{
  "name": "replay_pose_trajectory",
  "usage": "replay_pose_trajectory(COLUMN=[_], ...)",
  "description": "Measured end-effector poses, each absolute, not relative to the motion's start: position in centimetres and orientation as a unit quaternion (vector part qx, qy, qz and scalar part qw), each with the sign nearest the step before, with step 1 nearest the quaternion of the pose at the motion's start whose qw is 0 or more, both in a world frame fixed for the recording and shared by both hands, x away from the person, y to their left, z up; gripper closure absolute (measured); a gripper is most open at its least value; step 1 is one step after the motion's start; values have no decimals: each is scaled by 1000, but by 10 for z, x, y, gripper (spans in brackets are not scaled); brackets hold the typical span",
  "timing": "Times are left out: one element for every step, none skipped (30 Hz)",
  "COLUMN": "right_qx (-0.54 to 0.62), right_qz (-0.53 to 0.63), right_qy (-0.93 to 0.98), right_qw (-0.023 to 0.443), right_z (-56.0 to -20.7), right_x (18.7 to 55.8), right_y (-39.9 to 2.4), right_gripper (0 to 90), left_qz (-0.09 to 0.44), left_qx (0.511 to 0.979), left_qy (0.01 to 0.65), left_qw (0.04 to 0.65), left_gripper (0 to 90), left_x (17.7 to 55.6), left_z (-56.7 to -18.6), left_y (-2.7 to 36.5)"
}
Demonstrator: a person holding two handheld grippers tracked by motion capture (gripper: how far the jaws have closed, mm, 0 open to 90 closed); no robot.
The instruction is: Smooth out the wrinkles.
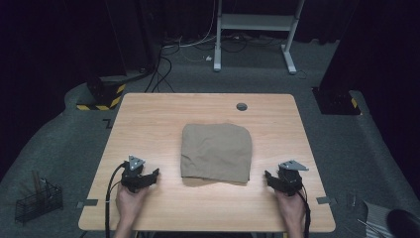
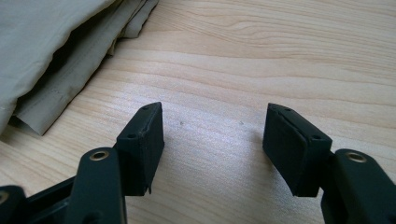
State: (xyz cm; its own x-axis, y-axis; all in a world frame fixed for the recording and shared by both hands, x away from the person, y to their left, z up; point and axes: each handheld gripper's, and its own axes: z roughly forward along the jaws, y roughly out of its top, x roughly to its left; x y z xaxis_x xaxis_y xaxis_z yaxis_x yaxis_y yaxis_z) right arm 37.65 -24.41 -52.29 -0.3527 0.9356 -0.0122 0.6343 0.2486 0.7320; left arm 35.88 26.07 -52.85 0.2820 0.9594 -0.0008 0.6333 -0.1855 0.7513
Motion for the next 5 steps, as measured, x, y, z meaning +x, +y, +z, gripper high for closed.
replay_pose_trajectory(right_qx=[520,519,519,519,519], right_qz=[325,325,325,325,325], right_qy=[755,756,756,756,756], right_qw=[232,231,231,231,231], right_z=[-523,-523,-523,-523,-523], right_x=[377,377,377,377,377], right_y=[-244,-244,-244,-244,-244], right_gripper=[379,378,376,374,371], left_qz=[246,246,245,244,243], left_qx=[730,731,732,733,735], left_qy=[546,544,544,542,541], left_qw=[331,330,330,330,330], left_gripper=[283,273,263,254,247], left_x=[359,359,359,360,360], left_z=[-529,-529,-529,-529,-529], left_y=[260,260,260,260,260])
